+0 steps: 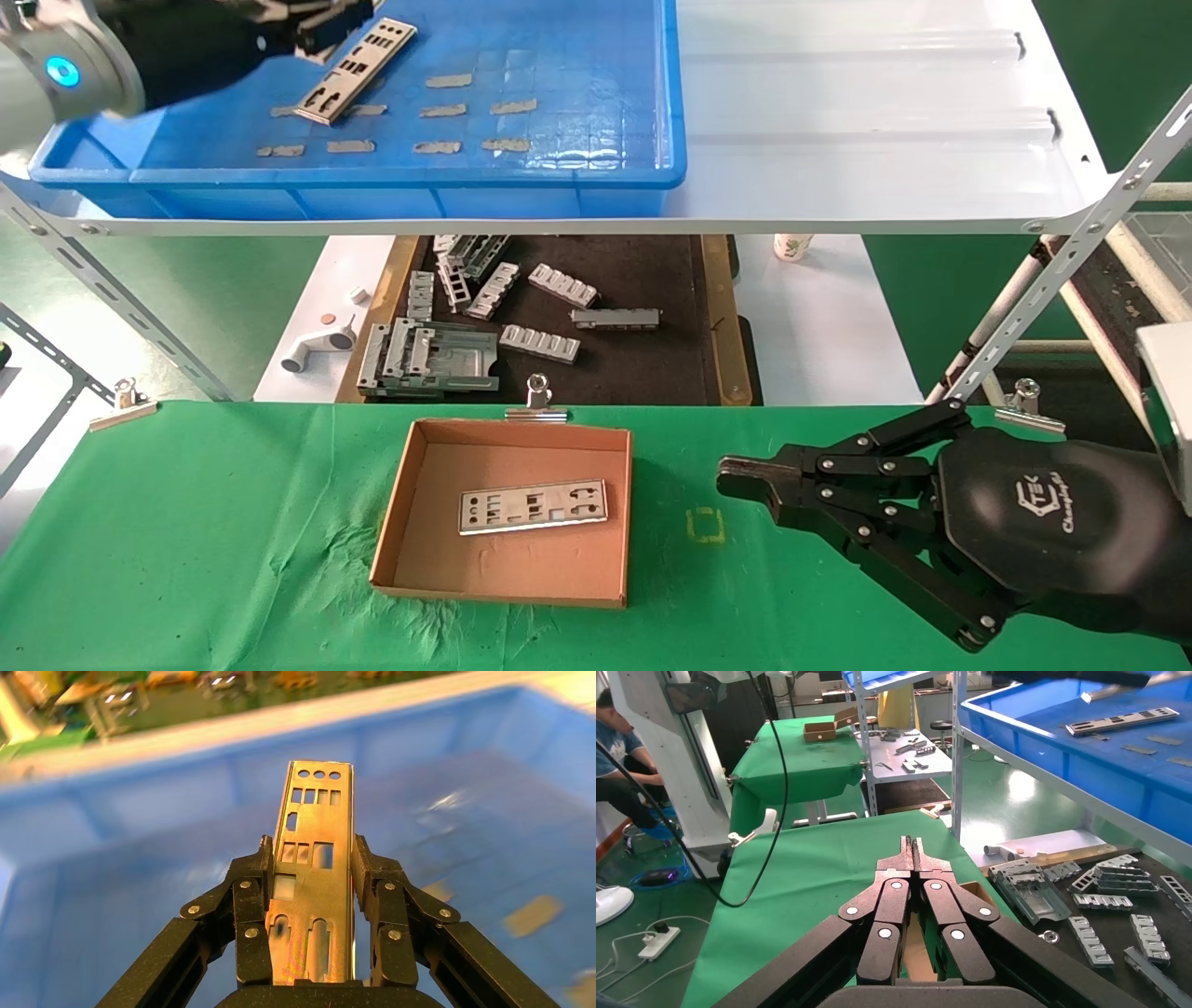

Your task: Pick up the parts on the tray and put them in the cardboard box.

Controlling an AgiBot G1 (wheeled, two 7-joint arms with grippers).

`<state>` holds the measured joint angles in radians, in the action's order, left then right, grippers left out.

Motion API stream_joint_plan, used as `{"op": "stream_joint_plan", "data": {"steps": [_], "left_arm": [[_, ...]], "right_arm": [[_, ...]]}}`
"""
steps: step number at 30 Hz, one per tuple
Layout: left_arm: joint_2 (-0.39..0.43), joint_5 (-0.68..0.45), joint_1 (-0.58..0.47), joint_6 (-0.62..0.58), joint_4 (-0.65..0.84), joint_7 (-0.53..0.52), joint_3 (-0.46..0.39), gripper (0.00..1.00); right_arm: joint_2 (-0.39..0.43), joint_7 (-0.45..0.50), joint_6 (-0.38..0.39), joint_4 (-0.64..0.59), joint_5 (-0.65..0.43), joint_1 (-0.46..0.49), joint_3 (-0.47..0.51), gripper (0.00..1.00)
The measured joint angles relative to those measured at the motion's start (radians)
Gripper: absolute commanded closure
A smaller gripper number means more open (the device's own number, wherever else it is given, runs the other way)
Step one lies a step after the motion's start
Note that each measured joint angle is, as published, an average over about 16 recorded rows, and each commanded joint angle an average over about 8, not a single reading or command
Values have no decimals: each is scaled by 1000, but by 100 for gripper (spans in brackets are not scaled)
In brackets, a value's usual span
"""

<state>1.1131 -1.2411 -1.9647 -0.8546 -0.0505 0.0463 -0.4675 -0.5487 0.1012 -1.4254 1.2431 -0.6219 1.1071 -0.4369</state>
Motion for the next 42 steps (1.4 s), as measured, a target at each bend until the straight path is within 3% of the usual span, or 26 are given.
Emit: {"op": "stream_joint_plan", "data": {"steps": [14,20,27,35,42], "left_arm": [[-123,-11,-34,-543,-109,171,-26,100],[-159,-4,-13,-696,-176,252,-50,100],[-205,41,68,-747,-324,309,-120,100],[-263,130,196,-745,-541,315,-264,100],[-267,160,282,-712,-610,331,-386,100]], "right_arm": [[0,0,0,0,0,0,0,100],[0,0,0,0,0,0,0,100],[0,0,0,0,0,0,0,100],[0,0,0,0,0,0,0,100],[0,0,0,0,0,0,0,100]]}}
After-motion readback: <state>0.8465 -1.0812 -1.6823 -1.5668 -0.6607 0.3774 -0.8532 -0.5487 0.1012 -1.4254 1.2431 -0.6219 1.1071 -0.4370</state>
